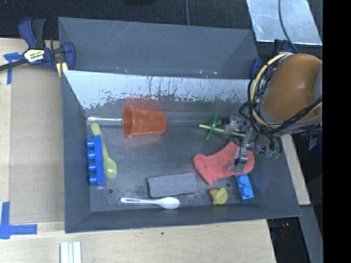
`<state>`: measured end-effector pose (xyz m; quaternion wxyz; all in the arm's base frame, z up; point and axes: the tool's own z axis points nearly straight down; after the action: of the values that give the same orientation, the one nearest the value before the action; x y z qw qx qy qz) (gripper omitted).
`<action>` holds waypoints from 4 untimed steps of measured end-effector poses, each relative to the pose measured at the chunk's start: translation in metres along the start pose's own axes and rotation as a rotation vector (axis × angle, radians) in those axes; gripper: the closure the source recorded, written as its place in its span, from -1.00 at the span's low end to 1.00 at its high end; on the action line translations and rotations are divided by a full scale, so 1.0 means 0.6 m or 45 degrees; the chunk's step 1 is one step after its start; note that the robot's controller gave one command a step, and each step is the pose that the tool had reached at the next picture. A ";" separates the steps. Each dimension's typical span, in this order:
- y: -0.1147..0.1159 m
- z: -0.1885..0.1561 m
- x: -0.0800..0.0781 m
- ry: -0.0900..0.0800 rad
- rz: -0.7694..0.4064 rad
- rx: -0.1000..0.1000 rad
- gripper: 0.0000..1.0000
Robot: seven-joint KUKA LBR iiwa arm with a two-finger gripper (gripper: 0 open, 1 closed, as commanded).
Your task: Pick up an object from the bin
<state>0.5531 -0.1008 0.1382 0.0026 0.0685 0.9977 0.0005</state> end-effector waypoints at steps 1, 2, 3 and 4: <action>-0.007 0.021 -0.002 -0.003 0.001 0.003 -1.00; -0.007 0.053 0.003 -0.008 0.071 -0.001 -1.00; -0.021 -0.032 0.002 -0.019 -0.336 0.001 1.00; -0.021 -0.030 0.003 -0.016 -0.335 0.000 1.00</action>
Offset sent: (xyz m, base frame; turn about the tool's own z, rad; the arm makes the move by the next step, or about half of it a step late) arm -0.0125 -0.0113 -0.0682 0.2408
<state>0.5498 -0.1130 0.1559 0.0087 -0.0629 0.9980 -0.0005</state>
